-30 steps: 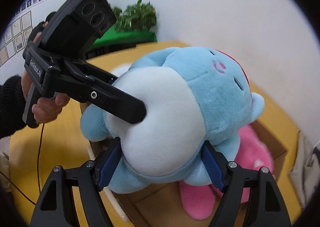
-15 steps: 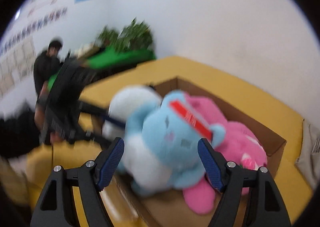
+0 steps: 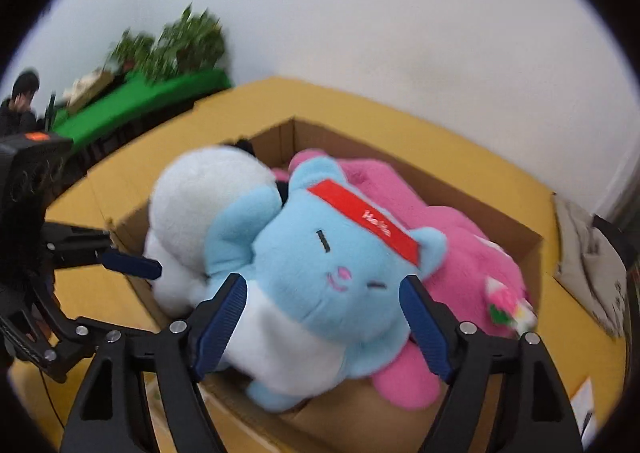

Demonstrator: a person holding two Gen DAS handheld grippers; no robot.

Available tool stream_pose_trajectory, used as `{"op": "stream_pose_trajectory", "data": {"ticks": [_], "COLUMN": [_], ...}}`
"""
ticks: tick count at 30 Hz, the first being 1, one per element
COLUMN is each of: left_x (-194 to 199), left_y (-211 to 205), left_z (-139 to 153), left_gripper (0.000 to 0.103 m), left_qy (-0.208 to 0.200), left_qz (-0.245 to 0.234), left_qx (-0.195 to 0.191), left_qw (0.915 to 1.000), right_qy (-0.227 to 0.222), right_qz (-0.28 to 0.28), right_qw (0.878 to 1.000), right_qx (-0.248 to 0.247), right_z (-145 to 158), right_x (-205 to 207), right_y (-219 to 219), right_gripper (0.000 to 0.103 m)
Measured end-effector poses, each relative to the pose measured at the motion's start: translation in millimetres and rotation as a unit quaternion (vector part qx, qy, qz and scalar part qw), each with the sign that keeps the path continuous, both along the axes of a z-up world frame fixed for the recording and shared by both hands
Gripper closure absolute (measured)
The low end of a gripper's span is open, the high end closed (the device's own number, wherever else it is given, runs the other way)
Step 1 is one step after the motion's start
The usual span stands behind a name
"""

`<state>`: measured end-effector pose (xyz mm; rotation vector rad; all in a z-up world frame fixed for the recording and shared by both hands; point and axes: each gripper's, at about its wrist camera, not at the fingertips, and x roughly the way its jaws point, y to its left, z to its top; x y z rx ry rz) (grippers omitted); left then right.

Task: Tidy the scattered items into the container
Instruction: 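Withdraw both grippers and move them toward the green-haired pig plush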

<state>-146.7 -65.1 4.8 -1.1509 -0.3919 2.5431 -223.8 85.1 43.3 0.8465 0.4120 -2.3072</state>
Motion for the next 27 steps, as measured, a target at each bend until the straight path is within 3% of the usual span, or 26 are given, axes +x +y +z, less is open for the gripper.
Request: {"op": "stream_pose_trajectory", "data": {"ticks": [2,5,10,18,27], "left_x": [18.0,41.6,65.5,98.2,112.2], "left_y": [8.1,20.4,37.6,60.5,75.9], "left_z": [15.0,26.4,29.8,40.8,50.0], "left_gripper": [0.003,0.001,0.001,0.001,0.001], "left_qy": [0.025,0.046,0.055,0.068,0.073], "left_qz": [0.011,0.017,0.020,0.032,0.024], "left_qx": [-0.014,-0.023,-0.018,-0.023,-0.033], "left_qw": [0.9995,0.9985,0.9981,0.9969,0.9965], "right_qy": [0.011,-0.003,-0.008,-0.008,0.000], "right_qz": [-0.035,-0.077,-0.134,-0.157,-0.170], "right_qw": [0.999,0.995,0.990,0.986,0.983], "right_qx": [-0.030,-0.059,-0.044,-0.051,-0.070], "right_z": [9.3,11.4,-1.9,-5.5,0.4], "right_x": [28.0,60.6,102.5,147.5,166.8], "right_y": [21.1,48.6,77.1,99.8,115.7], "right_gripper": [0.019,0.018,0.018,0.018,0.018]}}
